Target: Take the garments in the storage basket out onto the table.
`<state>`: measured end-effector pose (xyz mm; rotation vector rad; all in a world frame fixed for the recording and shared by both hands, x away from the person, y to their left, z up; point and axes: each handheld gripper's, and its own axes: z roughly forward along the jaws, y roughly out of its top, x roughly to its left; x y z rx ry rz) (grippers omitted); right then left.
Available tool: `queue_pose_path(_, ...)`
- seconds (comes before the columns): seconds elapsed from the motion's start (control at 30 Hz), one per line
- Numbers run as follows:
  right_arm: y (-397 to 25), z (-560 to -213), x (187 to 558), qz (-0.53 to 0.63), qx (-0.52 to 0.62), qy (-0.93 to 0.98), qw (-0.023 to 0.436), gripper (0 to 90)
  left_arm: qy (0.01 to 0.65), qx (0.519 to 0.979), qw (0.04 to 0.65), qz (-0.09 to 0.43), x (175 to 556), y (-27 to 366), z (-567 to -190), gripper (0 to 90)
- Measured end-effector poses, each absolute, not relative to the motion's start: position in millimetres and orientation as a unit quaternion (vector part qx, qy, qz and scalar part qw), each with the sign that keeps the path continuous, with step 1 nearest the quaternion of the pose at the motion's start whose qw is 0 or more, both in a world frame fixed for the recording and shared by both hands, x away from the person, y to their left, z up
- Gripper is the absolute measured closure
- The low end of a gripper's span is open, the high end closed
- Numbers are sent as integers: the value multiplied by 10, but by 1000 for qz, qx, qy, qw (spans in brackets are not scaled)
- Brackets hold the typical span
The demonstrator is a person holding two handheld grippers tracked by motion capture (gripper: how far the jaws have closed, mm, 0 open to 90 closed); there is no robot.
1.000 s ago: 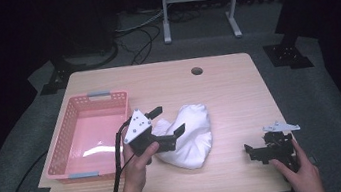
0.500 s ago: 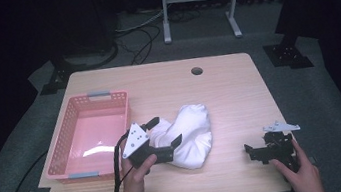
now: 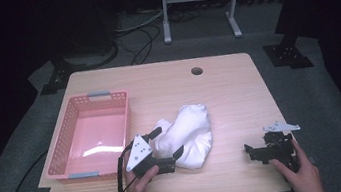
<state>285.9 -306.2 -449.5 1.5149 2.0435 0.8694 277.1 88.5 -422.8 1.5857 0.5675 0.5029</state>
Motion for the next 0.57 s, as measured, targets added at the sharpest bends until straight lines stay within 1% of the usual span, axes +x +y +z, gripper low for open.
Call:
queue_pose_path(0.3,-3062,-4495,2859,315,549,741,225,0,246,698,637,216,2724,893,-4357,93)
queue_pose_path(0.57,-3062,-4495,2859,315,549,741,225,0,244,694,640,222,2726,922,-4391,94)
